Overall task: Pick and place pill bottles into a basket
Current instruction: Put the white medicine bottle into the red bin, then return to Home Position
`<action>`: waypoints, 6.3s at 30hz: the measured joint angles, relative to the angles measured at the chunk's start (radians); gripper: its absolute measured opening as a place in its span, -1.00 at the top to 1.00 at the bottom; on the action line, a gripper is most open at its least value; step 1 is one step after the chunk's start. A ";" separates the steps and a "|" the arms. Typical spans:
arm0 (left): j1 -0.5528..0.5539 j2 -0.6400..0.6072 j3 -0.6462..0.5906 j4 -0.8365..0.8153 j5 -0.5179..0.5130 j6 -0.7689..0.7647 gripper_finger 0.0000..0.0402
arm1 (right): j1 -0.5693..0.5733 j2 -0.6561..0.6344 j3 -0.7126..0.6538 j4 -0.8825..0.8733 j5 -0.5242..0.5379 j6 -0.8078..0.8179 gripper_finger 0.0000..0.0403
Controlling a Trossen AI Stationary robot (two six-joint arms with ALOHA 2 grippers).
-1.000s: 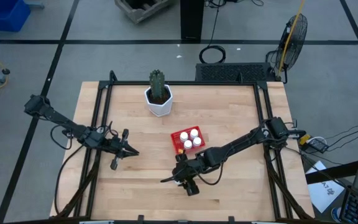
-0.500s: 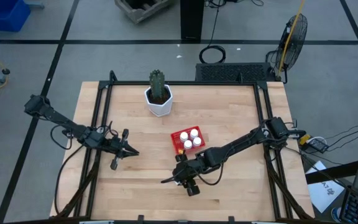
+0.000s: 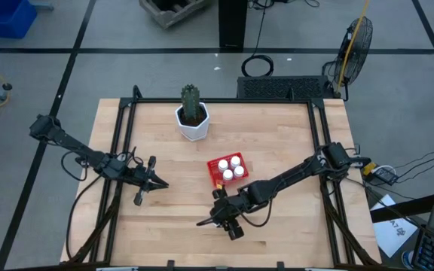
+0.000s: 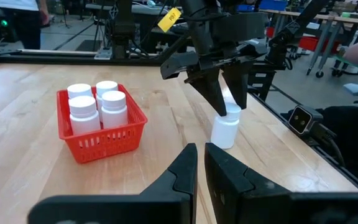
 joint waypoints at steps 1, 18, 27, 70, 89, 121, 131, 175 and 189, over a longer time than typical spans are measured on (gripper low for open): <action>0.000 0.000 0.000 0.000 0.000 0.000 0.82 | 0.000 0.008 0.000 0.007 0.000 0.000 0.02; 0.000 0.000 0.000 -0.030 0.001 -0.018 0.82 | 0.011 0.042 -0.001 0.043 -0.006 -0.018 0.02; 0.000 0.000 0.000 -0.029 0.000 -0.019 0.82 | 0.004 0.030 -0.001 0.032 -0.002 -0.022 0.16; 0.000 0.000 0.000 -0.027 0.000 -0.019 0.82 | -0.298 -0.161 -0.140 -0.029 0.148 -0.149 0.16; 0.000 0.000 0.000 -0.028 0.000 -0.024 0.82 | -0.330 -0.161 -0.139 -0.026 0.045 -0.122 0.16; 0.000 0.000 0.000 -0.027 0.000 -0.025 0.82 | -0.350 -0.160 -0.217 0.062 0.021 -0.101 -0.19; 0.000 0.000 0.000 -0.027 0.000 -0.032 0.82 | -0.345 -0.197 -0.217 0.066 0.026 -0.111 -0.19; 0.300 -0.283 0.000 -0.233 0.208 -0.025 0.97 | 0.013 -1.593 -1.253 0.459 0.208 0.067 1.00; 0.393 -0.401 0.000 -0.320 0.184 -0.035 0.92 | 0.011 -1.992 -1.269 0.064 0.289 0.013 1.00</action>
